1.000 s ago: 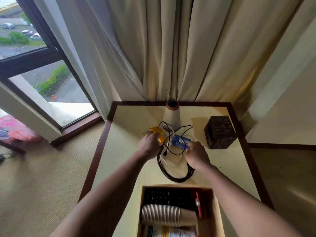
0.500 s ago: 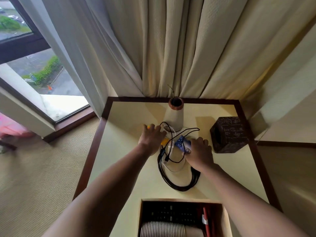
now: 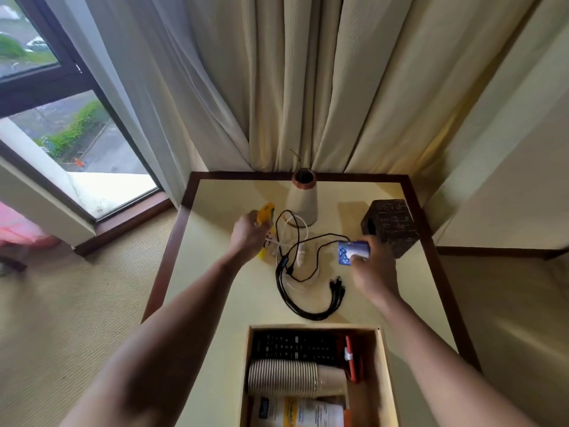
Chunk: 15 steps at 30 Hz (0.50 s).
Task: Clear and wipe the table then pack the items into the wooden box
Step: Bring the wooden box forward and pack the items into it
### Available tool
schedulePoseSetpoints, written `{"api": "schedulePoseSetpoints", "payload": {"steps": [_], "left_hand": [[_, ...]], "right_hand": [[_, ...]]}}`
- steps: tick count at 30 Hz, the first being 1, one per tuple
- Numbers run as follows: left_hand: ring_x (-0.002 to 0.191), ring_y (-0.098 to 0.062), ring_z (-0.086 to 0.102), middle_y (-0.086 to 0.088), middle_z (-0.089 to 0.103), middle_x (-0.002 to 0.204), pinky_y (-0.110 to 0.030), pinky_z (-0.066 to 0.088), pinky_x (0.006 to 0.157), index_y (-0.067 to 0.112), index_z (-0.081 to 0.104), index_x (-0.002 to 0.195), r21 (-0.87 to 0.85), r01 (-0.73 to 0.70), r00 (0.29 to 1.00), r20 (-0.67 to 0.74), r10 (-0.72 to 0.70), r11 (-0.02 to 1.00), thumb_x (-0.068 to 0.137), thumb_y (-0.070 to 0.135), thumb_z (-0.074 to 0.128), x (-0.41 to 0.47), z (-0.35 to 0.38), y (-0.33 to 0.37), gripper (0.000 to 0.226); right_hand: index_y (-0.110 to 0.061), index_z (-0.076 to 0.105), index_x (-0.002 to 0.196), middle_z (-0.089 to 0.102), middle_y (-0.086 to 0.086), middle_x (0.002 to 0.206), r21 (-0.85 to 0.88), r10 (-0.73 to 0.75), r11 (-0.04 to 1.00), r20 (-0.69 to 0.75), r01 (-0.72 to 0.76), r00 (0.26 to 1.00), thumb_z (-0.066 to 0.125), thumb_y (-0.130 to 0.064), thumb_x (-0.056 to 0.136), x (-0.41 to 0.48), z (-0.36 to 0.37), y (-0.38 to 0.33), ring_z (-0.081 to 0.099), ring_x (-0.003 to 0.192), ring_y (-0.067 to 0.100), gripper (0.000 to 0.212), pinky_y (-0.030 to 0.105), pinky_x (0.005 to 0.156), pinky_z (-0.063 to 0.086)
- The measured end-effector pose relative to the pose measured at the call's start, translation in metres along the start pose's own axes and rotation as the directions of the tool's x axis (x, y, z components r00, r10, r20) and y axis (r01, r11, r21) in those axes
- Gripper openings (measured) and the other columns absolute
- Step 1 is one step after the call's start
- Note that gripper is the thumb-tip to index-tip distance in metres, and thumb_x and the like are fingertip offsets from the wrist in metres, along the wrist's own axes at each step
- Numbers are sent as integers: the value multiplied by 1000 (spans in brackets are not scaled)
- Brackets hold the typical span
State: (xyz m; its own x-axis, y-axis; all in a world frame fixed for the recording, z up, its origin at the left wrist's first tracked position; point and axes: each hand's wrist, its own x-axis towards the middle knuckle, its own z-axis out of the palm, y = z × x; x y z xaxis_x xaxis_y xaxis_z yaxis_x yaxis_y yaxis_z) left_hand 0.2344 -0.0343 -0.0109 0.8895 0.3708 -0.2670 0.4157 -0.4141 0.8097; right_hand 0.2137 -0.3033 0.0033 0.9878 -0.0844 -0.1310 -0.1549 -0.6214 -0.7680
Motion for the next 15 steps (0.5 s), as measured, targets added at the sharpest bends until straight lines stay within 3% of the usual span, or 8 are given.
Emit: {"api": "schedulePoseSetpoints", "payload": {"steps": [2,3,4,5,8,12,15], "left_hand": [[102,-27,62,-8,72,116,-47,48,96,19,63,125,-5,-114,986,-124,112,993,101,33,59,-22,1,11,28],[111,-25,57,-4,70,121,-51,37,108,25,61,130,71,-194,960,-190,204,979,102,34,57,-36,3,16,30],[119,-24,53,-1,69,126,-54,28,114,29,61,132,143,-265,925,-242,293,954,101,34,57,-47,3,20,31],[122,-24,52,0,69,127,-56,28,115,31,61,132,159,-316,897,-270,350,935,100,34,59,-56,3,24,33],[105,-23,60,-1,66,115,-55,52,93,24,67,125,-141,-335,918,-272,289,932,93,35,68,-80,-2,32,34],[90,-32,66,-9,69,97,-57,57,82,16,70,103,-331,-326,931,-275,240,886,88,19,76,-128,-5,38,16],[95,-28,73,-11,71,105,-46,64,80,16,64,115,-510,-247,969,-114,221,824,91,9,74,-183,4,30,28]], "right_hand": [[-21,52,133,56,2,125,46,-50,998,-54,53,997,61,-8,93,-26,-13,-6,58,99,16,44,26,79,46],[-22,49,134,59,-1,123,87,-72,993,-61,77,996,63,-10,93,-41,-19,-7,61,101,14,45,24,80,48],[-22,49,133,61,-2,120,127,-93,987,-53,99,994,65,-12,93,-55,-25,-7,63,100,13,44,20,79,50],[-23,51,129,63,-3,116,150,-112,982,-37,116,993,67,-12,93,-68,-31,-5,65,99,10,41,15,76,51],[-26,55,118,60,-5,112,87,-179,980,17,177,984,67,-9,92,-104,-50,5,63,98,6,33,12,72,53],[-31,58,112,56,-9,111,17,-205,979,177,205,963,61,-13,95,-146,-75,13,62,96,7,25,23,75,58],[-35,58,116,57,-13,112,-160,-232,945,288,285,929,58,-22,93,-176,-90,18,60,95,6,26,28,78,57]]}}
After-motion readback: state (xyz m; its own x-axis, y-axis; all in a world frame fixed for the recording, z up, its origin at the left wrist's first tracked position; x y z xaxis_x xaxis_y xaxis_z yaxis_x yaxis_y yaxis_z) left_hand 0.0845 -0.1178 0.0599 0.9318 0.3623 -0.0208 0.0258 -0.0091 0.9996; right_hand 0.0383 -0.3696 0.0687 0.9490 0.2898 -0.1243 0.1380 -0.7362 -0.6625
